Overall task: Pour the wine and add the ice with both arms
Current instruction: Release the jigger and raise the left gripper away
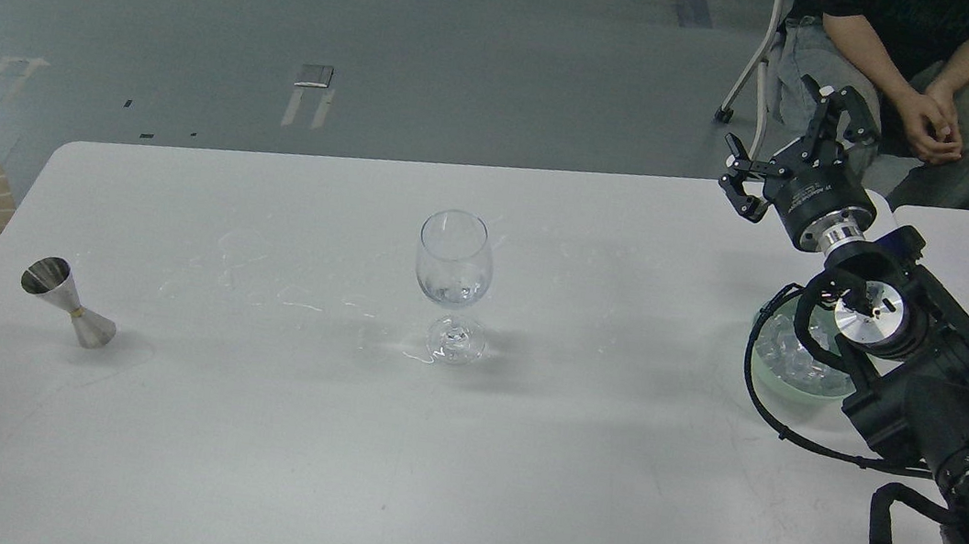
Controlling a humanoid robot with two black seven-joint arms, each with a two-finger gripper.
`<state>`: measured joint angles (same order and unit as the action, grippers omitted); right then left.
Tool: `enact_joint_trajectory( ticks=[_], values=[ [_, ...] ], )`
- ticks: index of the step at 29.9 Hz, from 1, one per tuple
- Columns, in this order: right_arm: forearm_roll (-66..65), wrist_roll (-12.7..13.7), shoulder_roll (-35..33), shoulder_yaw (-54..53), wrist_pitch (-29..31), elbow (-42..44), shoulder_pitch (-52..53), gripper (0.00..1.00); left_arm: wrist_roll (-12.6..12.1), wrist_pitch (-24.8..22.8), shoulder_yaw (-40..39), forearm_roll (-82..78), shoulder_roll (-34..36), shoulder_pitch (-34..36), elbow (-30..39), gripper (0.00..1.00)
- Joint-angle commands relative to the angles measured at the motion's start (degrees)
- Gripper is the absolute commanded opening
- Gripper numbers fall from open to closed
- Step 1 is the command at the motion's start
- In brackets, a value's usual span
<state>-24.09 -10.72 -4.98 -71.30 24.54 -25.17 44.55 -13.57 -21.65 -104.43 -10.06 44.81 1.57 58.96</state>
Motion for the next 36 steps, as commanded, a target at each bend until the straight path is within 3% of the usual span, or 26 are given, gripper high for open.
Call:
enact_joint_trajectory(
  ticks=[1, 9, 12, 14, 18, 20, 26, 32, 36],
  values=[
    [-0.42, -0.09, -1.60, 0.02, 0.07, -1.20, -0.17, 1.00, 0.13, -1.81, 7.45, -5.49, 0.19, 9.65, -3.93, 0.97],
    [-0.52, -0.09, -6.62, 5.73, -0.02, -3.39, 0.36, 1.00, 1.44, -1.46, 33.37, -10.16, -3.40, 30.74, -13.95, 0.98],
    [-0.60, -0.09, -6.80, 7.05, -0.02, -5.59, 0.10, 1.00, 3.98, -1.37, 40.17, -10.16, -6.40, 37.35, -19.48, 0.98],
    [-0.60, -0.09, -7.23, 7.23, -0.02, -6.47, -0.08, 1.00, 8.28, -1.29, 44.39, -10.25, -8.86, 41.92, -24.32, 0.98],
    [-0.78, -0.09, -8.38, 8.63, -0.02, -6.83, -0.08, 1.00, 22.24, 0.20, 50.99, -10.16, -14.83, 49.57, -31.97, 0.98],
    [-0.78, -0.09, -8.55, 9.51, -0.02, -6.91, -0.08, 1.00, 23.32, 1.34, 50.91, -9.29, -15.80, 50.02, -32.24, 0.98],
    [-0.87, 0.00, -15.05, 16.54, -0.02, -10.42, -0.08, 1.00, 23.51, 3.11, 50.29, -3.14, -18.62, 50.64, -32.16, 0.98],
    [-0.87, 1.49, -26.39, 22.61, -0.11, -17.10, 0.01, 1.00, 24.21, 3.20, 50.29, 0.39, -18.62, 51.52, -32.16, 0.98],
    [-2.62, 2.64, -35.00, 26.56, -0.11, -22.28, 0.53, 1.00, 23.42, 3.28, 50.29, 0.39, -18.71, 52.31, -32.16, 0.98]
  ],
)
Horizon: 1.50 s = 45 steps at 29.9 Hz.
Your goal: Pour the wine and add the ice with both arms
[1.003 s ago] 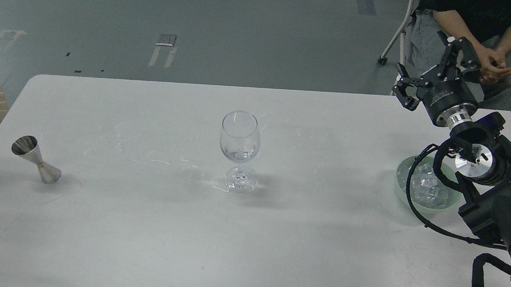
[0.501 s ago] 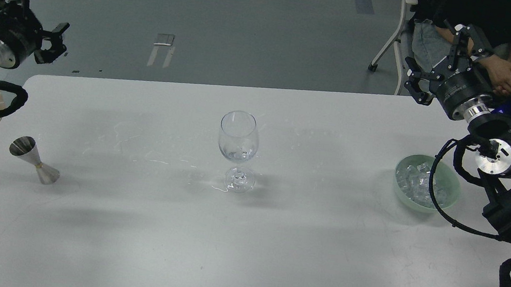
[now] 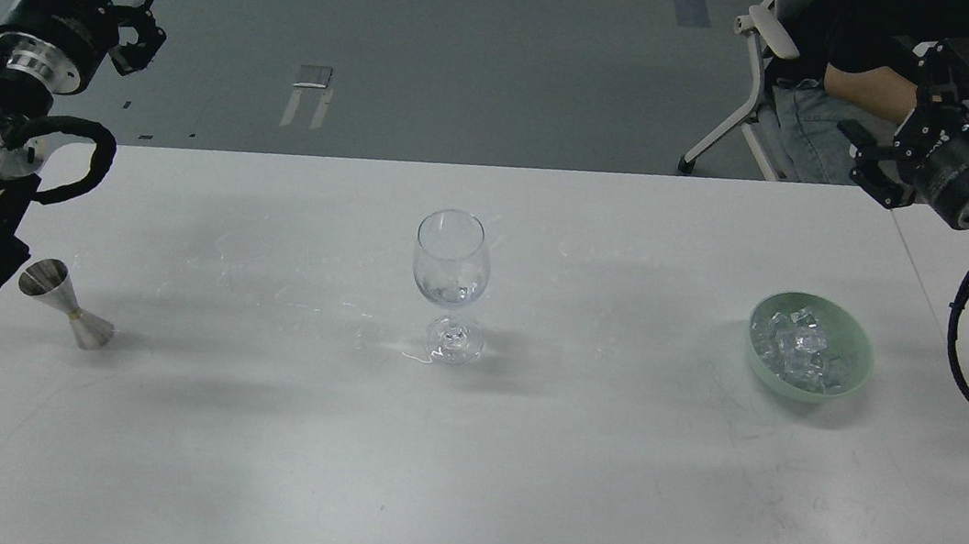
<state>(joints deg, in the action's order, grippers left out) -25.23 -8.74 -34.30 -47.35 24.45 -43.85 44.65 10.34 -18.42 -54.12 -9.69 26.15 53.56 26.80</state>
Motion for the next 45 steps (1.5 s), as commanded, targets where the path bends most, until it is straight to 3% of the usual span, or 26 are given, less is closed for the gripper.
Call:
enact_joint_trajectory(
  ticks=[1, 8, 11, 19, 24, 29, 38, 45],
  values=[
    [-3.49, 0.65, -8.73, 3.92, -0.01, -5.87, 0.79, 1.00, -0.49, -0.12, -0.02, 0.02, -0.22, 0.32, 0.01, 0.98],
    [-20.11, 1.09, -19.39, 5.43, -0.01, -16.17, 2.02, 1.00, -2.60, 0.05, 0.68, -0.24, -2.23, 0.50, 0.71, 0.98],
    [-28.00, 2.23, -23.34, 5.52, 0.16, -21.87, 2.02, 1.00, -2.78, -0.12, 0.77, -0.42, -4.78, 1.11, 0.71, 0.98],
    [-53.57, 2.32, -29.50, 8.06, 0.60, -34.44, 0.71, 1.00, -2.78, 0.14, 0.77, -0.42, -5.23, 1.20, 0.62, 0.98],
    [-61.42, 2.58, -29.16, 12.63, 0.51, -35.86, 0.53, 1.00, -2.69, 0.23, 0.77, -0.59, -6.28, 1.11, 0.62, 0.98],
    [-61.96, 5.66, -26.70, 18.25, 0.86, -34.37, 0.09, 1.00, -2.78, 0.05, 0.86, -0.86, -6.28, 1.11, 0.62, 0.98],
    [-62.22, 5.75, -20.55, 26.08, 1.66, -29.89, 0.09, 1.00, -2.78, -0.03, 0.94, -1.12, -7.25, 0.76, 0.62, 0.98],
    [-62.57, 6.71, -16.15, 27.58, 1.39, -28.23, 0.09, 0.93, -2.69, -0.03, 0.94, -1.12, -7.77, 0.58, 0.62, 0.98]
  ],
)
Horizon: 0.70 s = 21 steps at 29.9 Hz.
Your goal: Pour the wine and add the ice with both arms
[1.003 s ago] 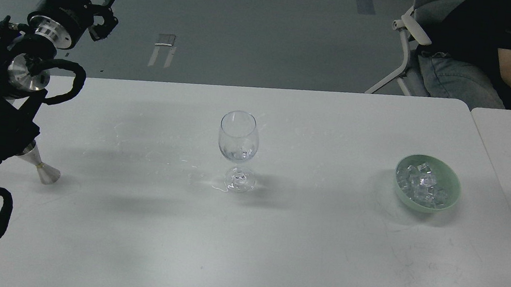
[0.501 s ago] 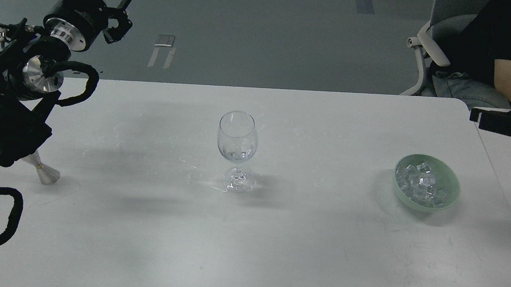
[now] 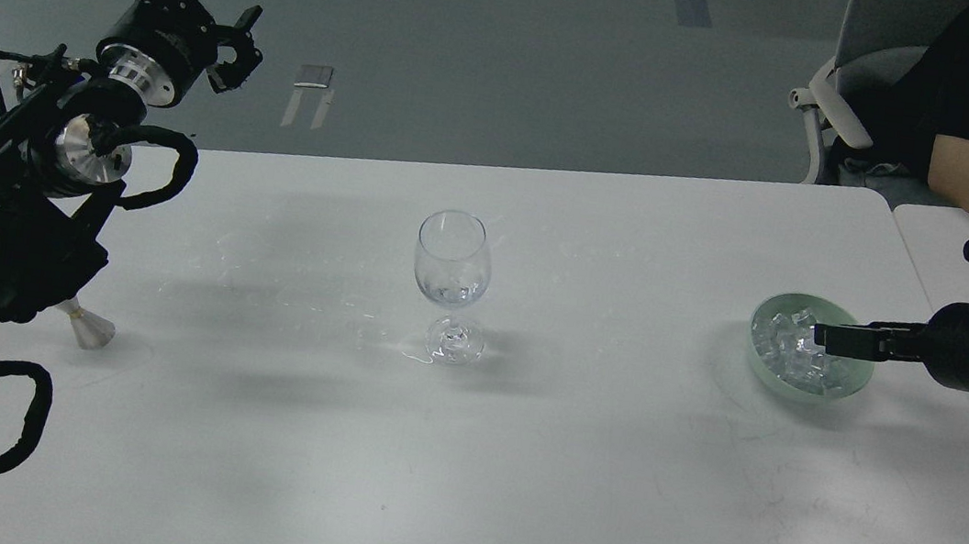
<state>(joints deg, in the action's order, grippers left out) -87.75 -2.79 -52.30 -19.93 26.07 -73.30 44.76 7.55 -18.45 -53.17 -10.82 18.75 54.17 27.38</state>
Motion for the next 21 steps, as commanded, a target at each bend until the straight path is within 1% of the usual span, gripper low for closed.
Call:
enact_joint_trajectory(
  ticks=[1, 2, 3, 6, 7, 10, 12, 14, 17, 21],
  values=[
    [-0.06, 0.85, 2.28, 0.15, -0.23, 1.66, -0.02, 0.92, 0.10, -0.01, 0.00, 0.00, -0.38, -0.11, 0.04, 0.98],
    [-0.06, 0.94, 3.16, 0.15, -0.23, 2.36, 0.07, 0.90, 0.10, 0.08, 0.00, 0.00, -0.38, -0.11, 0.04, 0.98],
    [-0.06, 0.94, 3.16, 0.15, -0.23, 2.37, 0.07, 0.90, 0.10, 0.08, 0.00, 0.00, -0.38, -0.11, 0.04, 0.98],
    [-0.06, 1.12, 3.95, 0.33, -0.23, 3.16, -0.02, 0.73, 0.10, -0.01, 0.09, 0.00, -0.38, -0.11, 0.04, 0.98],
    [-0.06, 1.20, 3.96, 0.33, -0.15, 3.25, -0.02, 0.71, 0.10, -0.01, 0.09, 0.00, -0.38, -0.03, 0.04, 0.98],
    [0.12, 2.08, 4.22, 0.33, -0.23, 3.42, -0.02, 0.70, 0.10, -0.01, 0.61, 0.00, -0.38, -0.03, 0.04, 0.98],
    [0.12, 2.17, 4.74, 0.33, -0.23, 3.60, -0.02, 0.70, 0.10, -0.01, 0.79, 0.00, -0.38, -0.03, 0.04, 0.98],
    [0.12, 2.35, 4.92, 0.33, -0.15, 3.69, -0.11, 0.64, 0.10, -0.01, 0.88, 0.00, -0.38, 0.06, 0.04, 0.98],
    [0.12, 2.87, 5.19, 0.42, -0.15, 3.69, -0.20, 0.61, 0.10, -0.01, 0.88, 0.00, -0.38, 0.15, 0.04, 0.98],
    [0.38, 2.96, 5.27, 0.68, -0.15, 3.77, -0.20, 0.61, 0.10, -0.18, 0.88, -0.08, -0.30, 0.15, 0.04, 0.98]
  ],
)
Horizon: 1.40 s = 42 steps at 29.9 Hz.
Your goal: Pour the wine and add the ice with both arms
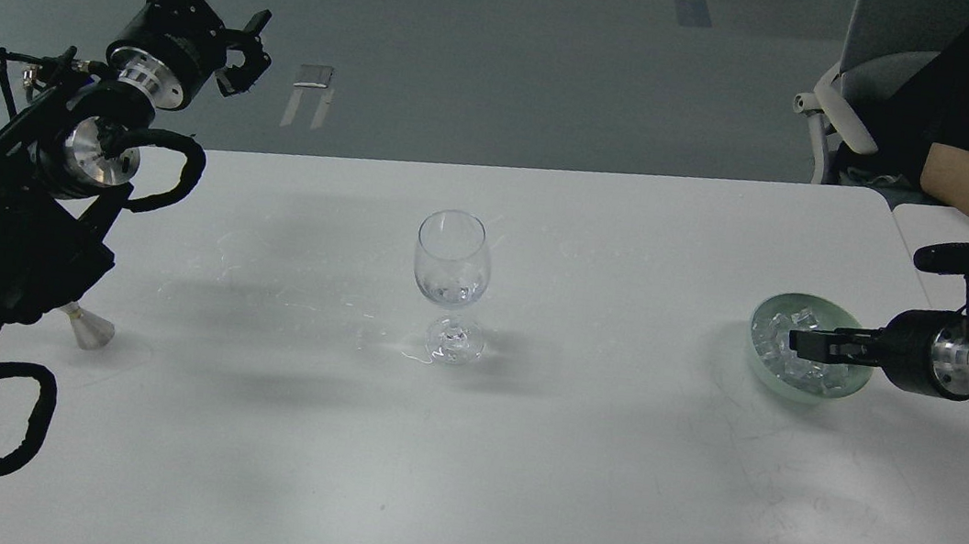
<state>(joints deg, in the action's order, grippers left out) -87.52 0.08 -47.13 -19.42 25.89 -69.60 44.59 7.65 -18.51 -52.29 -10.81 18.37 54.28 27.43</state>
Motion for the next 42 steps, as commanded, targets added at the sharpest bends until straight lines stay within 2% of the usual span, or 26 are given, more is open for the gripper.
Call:
enact_joint_trajectory(
  ticks=[1, 17, 29, 31, 34, 35, 36, 42],
  values=[
    [0.15, 0.10, 0.11, 0.17, 0.03, 0.08, 0.06, 0.61, -0.01, -0.13, 0.00, 0.00, 0.08, 0.04, 0.00, 0.98],
    [0.59, 0.10, 1.34, 0.17, 0.03, 1.14, -0.03, 0.55, 0.08, -0.57, 0.00, -0.08, 0.52, 0.13, 0.08, 0.98],
    [0.94, 0.36, 1.43, 0.17, 0.03, 1.14, -0.03, 0.27, 0.17, -0.74, 0.00, -0.17, 0.52, 0.13, 0.08, 0.98],
    [0.94, 1.06, 1.34, 0.17, 0.03, 1.14, -0.03, 0.26, 0.17, -0.74, 0.09, -0.17, 0.52, 0.13, 0.08, 0.98],
    [1.03, 1.85, 1.43, 0.17, 0.12, 1.14, 0.06, 0.16, 0.17, -0.74, 0.00, -0.61, 0.61, -0.05, 0.08, 0.98],
    [1.03, 1.94, 1.43, 0.17, 0.12, 1.14, 0.06, 0.06, 0.17, -0.74, 0.00, -0.61, 0.61, -0.14, 0.08, 0.98],
    [1.03, 1.94, 1.43, 0.17, 0.21, 1.05, 0.06, 0.02, 0.17, -0.74, 0.00, -0.61, 0.61, -0.14, 0.08, 0.98],
    [3.05, 1.94, 0.56, -0.27, 0.38, -0.53, 1.11, 0.01, 0.08, -0.74, 0.00, -0.61, 0.61, 0.04, 0.08, 0.98]
  ],
)
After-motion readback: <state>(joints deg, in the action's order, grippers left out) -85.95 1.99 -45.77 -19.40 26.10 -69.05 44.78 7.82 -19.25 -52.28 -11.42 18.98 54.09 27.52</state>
